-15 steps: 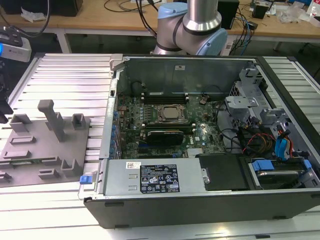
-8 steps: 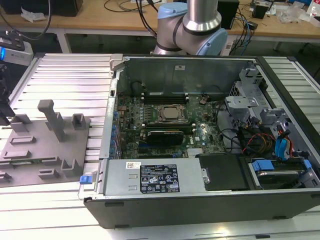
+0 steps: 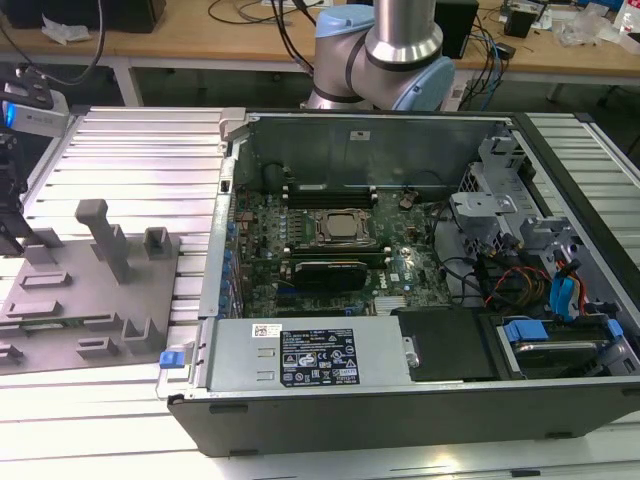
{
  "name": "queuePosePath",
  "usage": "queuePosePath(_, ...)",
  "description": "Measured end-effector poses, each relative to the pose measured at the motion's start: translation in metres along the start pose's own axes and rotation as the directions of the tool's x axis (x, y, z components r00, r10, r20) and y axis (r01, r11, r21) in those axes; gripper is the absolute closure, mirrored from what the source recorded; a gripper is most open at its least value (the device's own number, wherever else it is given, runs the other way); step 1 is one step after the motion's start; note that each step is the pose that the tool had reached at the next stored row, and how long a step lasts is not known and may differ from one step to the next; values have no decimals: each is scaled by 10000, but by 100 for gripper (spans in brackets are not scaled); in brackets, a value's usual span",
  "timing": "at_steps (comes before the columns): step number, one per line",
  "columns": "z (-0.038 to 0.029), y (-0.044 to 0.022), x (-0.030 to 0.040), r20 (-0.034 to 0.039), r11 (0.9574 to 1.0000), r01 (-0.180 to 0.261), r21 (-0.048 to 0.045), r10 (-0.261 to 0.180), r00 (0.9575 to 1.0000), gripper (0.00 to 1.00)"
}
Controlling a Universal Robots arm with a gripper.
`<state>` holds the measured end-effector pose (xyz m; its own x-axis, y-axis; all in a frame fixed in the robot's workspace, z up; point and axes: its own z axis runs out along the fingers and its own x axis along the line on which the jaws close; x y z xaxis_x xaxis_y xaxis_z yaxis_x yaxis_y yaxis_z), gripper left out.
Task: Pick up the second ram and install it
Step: 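Pick up the second ram and move it above second insertion slot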
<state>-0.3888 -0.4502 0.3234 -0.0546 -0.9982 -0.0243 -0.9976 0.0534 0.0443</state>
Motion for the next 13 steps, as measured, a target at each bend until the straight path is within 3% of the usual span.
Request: queuePosePath(13, 143, -6, 4, 0, 10000, 0, 0, 0, 10000, 70)
